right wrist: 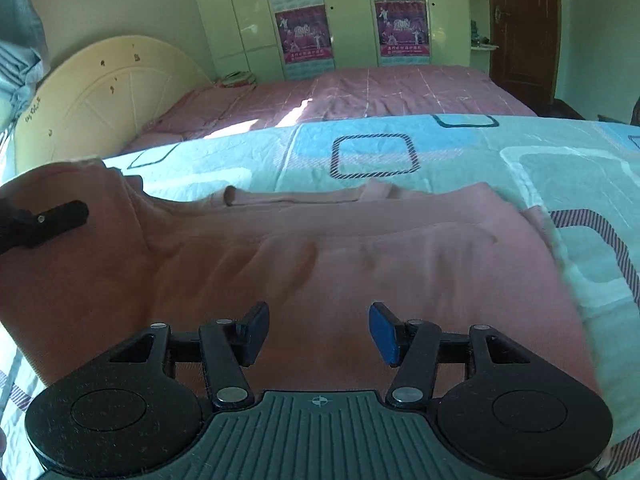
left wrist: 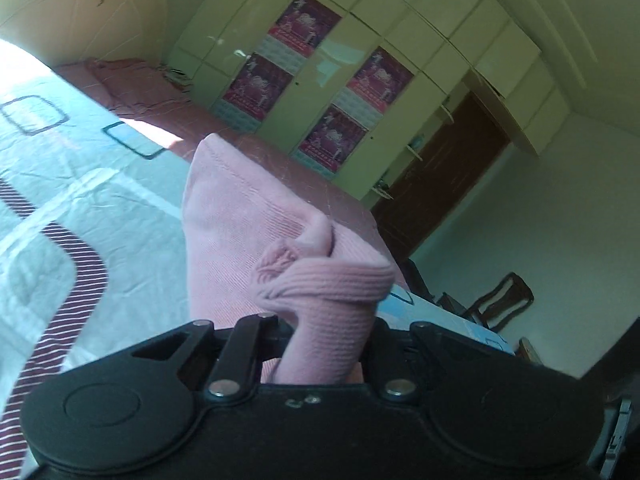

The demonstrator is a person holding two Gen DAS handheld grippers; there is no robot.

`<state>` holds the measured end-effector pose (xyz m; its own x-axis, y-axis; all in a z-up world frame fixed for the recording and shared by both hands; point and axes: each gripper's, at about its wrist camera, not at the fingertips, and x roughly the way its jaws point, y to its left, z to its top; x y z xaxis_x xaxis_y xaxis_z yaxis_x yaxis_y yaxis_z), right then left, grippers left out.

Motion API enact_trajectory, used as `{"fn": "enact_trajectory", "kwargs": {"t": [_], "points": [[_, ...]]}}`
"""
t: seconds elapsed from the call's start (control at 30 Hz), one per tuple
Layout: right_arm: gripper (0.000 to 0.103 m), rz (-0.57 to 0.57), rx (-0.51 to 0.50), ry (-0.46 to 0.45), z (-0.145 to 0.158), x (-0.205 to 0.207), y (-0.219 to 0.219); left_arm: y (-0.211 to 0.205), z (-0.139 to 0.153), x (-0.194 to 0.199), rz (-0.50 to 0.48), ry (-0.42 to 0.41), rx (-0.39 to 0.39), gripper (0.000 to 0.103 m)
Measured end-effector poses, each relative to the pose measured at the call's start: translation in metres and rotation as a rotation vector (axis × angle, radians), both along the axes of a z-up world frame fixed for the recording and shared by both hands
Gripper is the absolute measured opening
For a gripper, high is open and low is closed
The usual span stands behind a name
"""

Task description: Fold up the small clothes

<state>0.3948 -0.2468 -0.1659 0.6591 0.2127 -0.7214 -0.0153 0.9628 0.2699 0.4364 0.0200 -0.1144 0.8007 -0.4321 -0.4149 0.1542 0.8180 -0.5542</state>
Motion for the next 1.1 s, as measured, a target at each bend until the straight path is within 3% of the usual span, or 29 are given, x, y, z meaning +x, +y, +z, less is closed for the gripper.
{"fn": "enact_trajectory", "kwargs": {"t": [0.17, 0.27, 0.37, 0.53, 0.73, 0.77, 0.83, 0.9, 1.03, 1.07, 1.1], "points": [[0.055, -0.082, 0.057, 0.002, 0.006, -0.013, -0.069, -0.106, -0.001, 0.009, -0.207, -0.029, 0.071, 0.012], [0.055, -0.139, 0.109, 0.02, 0.003, -0.022, -0.111, -0.164, -0.03, 0.005, -0.327, 0.004, 0.157, 0.012], [0.055, -0.166, 0.22, 0.049, -0.002, -0.028, -0.143, -0.189, -0.065, -0.004, -0.377, 0.072, 0.226, 0.012], [0.055, -0.111, 0.486, 0.098, -0.015, -0.017, -0.155, -0.184, -0.078, -0.01, -0.362, 0.073, 0.273, 0.012], [0.055, -0.052, 0.608, 0.199, -0.04, 0.016, -0.136, -0.189, -0.073, -0.022, -0.404, 0.024, 0.324, 0.014], [0.055, -0.048, 0.611, 0.201, -0.041, 0.018, -0.134, -0.19, -0.072, -0.025, -0.426, 0.025, 0.331, 0.019], [0.055, -0.046, 0.578, 0.182, -0.039, 0.019, -0.131, -0.184, -0.069, -0.03, -0.485, 0.051, 0.354, 0.049], [0.055, -0.038, 0.565, 0.177, -0.04, 0.023, -0.133, -0.165, -0.061, -0.041, -0.488, 0.047, 0.353, 0.066], [0.054, -0.04, 0.544, 0.156, -0.043, 0.029, -0.132, -0.12, -0.041, -0.049, -0.35, 0.035, 0.309, 0.068], [0.045, -0.041, 0.528, 0.149, -0.043, 0.03, -0.131, -0.108, -0.037, -0.046, -0.297, 0.034, 0.298, 0.068], [0.026, -0.039, 0.511, 0.149, -0.043, 0.031, -0.129, -0.099, -0.036, -0.04, -0.248, 0.034, 0.296, 0.068]]}}
